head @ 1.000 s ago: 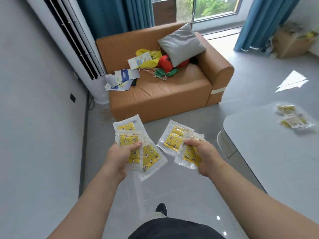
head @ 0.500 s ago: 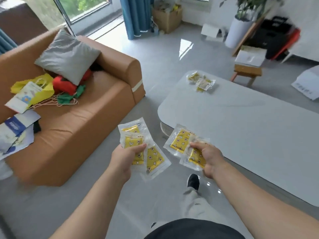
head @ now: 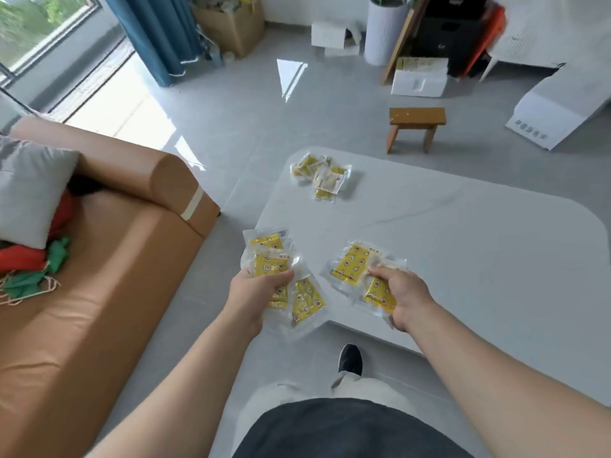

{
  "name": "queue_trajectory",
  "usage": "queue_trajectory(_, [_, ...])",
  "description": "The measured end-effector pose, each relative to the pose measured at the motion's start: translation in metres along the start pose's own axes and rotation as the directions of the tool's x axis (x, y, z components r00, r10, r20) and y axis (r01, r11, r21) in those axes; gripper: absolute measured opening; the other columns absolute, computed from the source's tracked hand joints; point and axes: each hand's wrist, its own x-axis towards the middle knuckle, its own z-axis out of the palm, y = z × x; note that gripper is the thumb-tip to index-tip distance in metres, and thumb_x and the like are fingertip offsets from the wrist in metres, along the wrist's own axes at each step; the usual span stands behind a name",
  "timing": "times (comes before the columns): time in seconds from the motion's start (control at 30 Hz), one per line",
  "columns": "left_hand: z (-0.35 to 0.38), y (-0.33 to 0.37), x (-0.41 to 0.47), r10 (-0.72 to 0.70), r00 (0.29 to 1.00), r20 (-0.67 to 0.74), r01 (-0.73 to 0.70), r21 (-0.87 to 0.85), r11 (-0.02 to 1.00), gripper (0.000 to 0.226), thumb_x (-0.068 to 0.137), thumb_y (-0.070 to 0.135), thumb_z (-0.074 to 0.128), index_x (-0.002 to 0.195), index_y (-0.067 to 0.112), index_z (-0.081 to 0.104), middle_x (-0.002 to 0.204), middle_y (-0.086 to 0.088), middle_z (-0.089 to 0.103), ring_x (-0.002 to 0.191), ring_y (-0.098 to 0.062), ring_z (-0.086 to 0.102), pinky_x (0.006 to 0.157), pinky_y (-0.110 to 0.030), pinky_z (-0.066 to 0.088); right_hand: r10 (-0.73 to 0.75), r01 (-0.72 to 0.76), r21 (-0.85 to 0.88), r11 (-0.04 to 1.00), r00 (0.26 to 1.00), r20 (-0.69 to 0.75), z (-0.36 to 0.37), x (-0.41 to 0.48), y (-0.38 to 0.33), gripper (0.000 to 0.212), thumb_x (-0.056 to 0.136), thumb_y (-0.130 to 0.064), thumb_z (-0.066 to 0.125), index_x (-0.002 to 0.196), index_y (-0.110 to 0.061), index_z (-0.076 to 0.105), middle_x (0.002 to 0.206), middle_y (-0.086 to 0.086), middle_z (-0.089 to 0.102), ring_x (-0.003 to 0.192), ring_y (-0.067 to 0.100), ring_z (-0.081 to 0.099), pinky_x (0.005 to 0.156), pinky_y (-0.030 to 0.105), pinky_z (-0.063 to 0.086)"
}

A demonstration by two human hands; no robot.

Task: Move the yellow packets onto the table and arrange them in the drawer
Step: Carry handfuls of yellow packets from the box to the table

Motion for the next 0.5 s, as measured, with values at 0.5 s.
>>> queue_trajectory(0.5, [0.141, 0.092, 0.225, -0.171, 0.965, 0.198, 0.081, 0.396, 0.915, 0.039, 0.073, 0.009, 0.088, 0.107, 0.015, 0.07, 0.097, -0.004, 0.078, 0.084, -0.024, 0.076, 0.074, -0.041, 0.062, 0.117, -0.054, 0.189, 0.981, 0.933, -0.34, 0.013, 0.117, -0.126, 0.025, 0.074, -0.013, 0.085, 0.095, -0.019, 0.073, 0.082, 0.002, 0.072, 0.066, 0.023, 0.068, 0.06, 0.026, 0.052])
